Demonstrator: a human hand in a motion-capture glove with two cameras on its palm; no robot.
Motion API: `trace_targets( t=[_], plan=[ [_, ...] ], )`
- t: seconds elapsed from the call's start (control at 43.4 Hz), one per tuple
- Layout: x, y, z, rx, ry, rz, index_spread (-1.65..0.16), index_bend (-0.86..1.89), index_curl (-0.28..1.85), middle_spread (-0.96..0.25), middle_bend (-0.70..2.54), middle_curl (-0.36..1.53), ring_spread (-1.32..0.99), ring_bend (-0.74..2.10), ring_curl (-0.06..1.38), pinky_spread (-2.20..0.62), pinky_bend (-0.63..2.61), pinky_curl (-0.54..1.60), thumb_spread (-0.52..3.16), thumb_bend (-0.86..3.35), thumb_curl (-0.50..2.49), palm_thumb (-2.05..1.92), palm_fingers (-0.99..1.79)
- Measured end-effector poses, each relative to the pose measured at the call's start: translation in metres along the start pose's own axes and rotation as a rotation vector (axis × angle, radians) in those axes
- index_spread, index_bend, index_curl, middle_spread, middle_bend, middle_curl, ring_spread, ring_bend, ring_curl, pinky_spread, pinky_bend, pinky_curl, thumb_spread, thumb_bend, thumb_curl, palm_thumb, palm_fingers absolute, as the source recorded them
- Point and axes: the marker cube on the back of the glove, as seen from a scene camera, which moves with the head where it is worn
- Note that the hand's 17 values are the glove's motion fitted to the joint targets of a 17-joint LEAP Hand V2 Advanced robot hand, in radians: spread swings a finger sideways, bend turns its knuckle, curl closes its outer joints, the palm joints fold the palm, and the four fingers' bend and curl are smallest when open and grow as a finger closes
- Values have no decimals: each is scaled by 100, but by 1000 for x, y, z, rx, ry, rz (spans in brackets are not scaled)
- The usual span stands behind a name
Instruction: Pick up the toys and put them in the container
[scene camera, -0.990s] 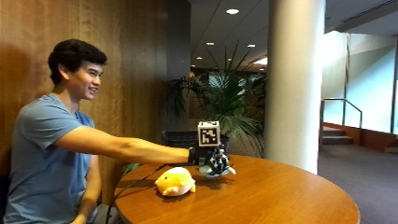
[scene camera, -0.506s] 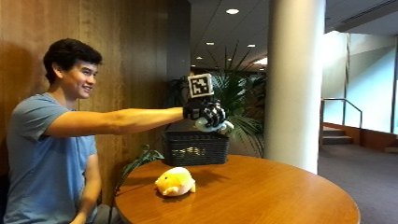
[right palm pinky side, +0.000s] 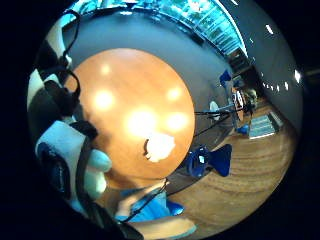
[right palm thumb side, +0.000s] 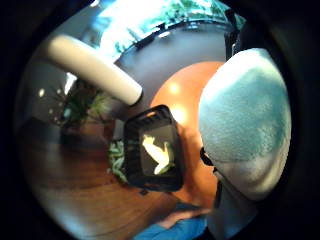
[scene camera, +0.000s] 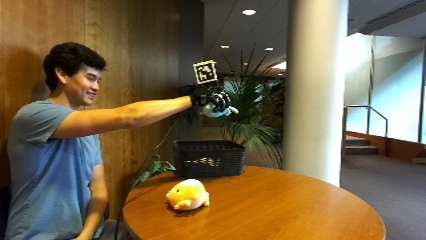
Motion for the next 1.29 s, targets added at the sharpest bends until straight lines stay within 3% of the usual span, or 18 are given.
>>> trace_targets(
  t=[0.184, 0.322, 0.737, 0.852, 0.944, 0.967, 1.013, 1.059, 1.105, 1.289],
  plan=[
    [-55, 6, 6, 26, -37, -79, -37, 16, 25, -49, 38, 67, -46, 110, 53, -41, 113, 43, 73, 16, 93, 71, 91],
    [-33, 13, 20, 11, -81, -96, -37, 17, 25, -49, 36, 70, -46, 110, 53, -41, 110, 42, 74, 15, 95, 71, 93],
    [-117, 38, 78, -51, -81, -241, -36, 17, 29, -52, 33, 80, -44, 108, 52, -42, 101, 41, 75, 12, 101, 72, 103],
    [-122, 46, 94, -115, -118, -305, -36, 17, 30, -53, 32, 82, -44, 108, 52, -42, 100, 41, 75, 12, 103, 72, 105],
    [-116, 51, 110, -265, -87, -281, -36, 11, 29, -53, 29, 84, -43, 109, 53, -43, 100, 41, 76, 9, 103, 69, 98],
    [-115, 52, 113, -305, -82, -272, -35, -2, 25, -49, 23, 82, -41, 110, 53, -42, 106, 43, 82, 4, 100, 62, 82],
    [-116, 54, 116, -362, -91, -263, -34, -1, 24, -47, 23, 83, -39, 114, 55, -41, 107, 43, 87, 2, 98, 57, 79],
    [-118, 54, 117, -382, -109, -258, -33, -9, 20, -33, 10, 81, -28, 104, 54, -32, 120, 49, 95, -18, 84, 24, 28],
    [-116, 54, 117, -382, -110, -263, -31, -2, 21, -25, 11, 80, -22, 98, 55, -26, 132, 53, 97, -18, 78, 11, 9],
    [-97, 56, 106, -384, -28, -255, -30, 11, 18, -2, 13, 69, -5, 75, 41, -8, 147, 49, 100, -9, 62, -7, -12]
  ],
)
